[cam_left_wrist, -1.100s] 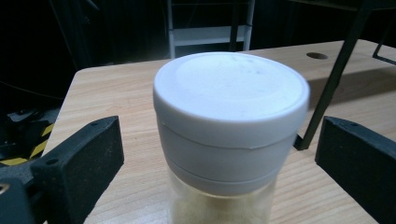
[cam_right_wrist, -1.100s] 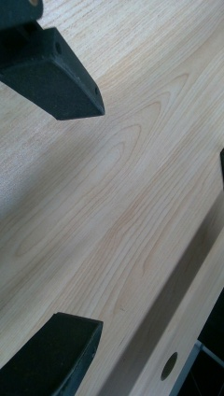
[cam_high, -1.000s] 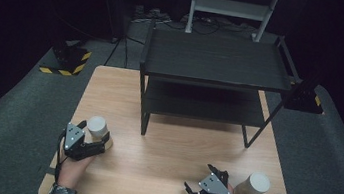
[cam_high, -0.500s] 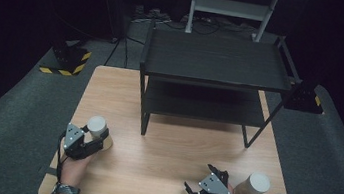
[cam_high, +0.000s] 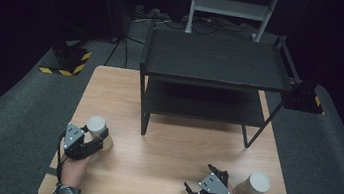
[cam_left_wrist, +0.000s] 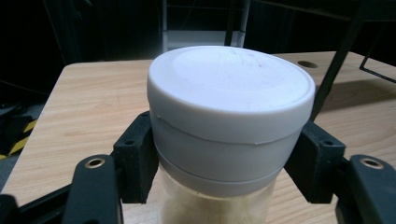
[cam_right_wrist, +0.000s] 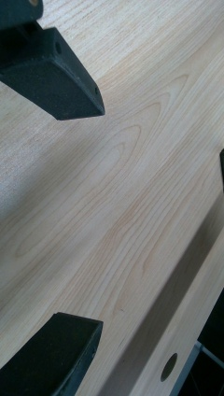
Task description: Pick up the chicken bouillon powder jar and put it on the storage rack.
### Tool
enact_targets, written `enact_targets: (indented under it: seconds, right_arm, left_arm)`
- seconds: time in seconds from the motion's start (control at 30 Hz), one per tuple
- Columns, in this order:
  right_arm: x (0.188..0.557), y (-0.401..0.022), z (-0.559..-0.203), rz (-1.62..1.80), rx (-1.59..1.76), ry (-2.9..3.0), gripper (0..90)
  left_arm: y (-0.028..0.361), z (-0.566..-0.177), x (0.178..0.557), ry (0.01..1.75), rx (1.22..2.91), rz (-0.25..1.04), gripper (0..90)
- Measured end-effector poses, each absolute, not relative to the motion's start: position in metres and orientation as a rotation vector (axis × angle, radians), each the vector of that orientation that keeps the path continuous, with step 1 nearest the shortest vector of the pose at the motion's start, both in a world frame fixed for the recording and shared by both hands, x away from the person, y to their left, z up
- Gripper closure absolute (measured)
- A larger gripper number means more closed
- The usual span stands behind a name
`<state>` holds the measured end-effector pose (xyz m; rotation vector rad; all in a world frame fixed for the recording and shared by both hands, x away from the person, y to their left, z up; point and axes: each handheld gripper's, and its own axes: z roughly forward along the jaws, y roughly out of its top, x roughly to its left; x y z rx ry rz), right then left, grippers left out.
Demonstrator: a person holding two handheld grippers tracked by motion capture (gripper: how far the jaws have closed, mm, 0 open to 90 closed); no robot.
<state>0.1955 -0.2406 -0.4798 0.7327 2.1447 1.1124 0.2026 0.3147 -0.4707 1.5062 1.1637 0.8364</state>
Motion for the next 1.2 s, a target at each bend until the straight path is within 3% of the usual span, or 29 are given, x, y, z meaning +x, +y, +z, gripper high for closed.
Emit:
enact_targets:
  seconds: [1.2]
  right_arm:
    - [0.196, -0.241, -0.479, 1.111, 0.728, 2.149, 0.0]
  left_arm:
    - [0.266, -0.399, 0.179, 0.861, 1.489, 0.755, 34.4]
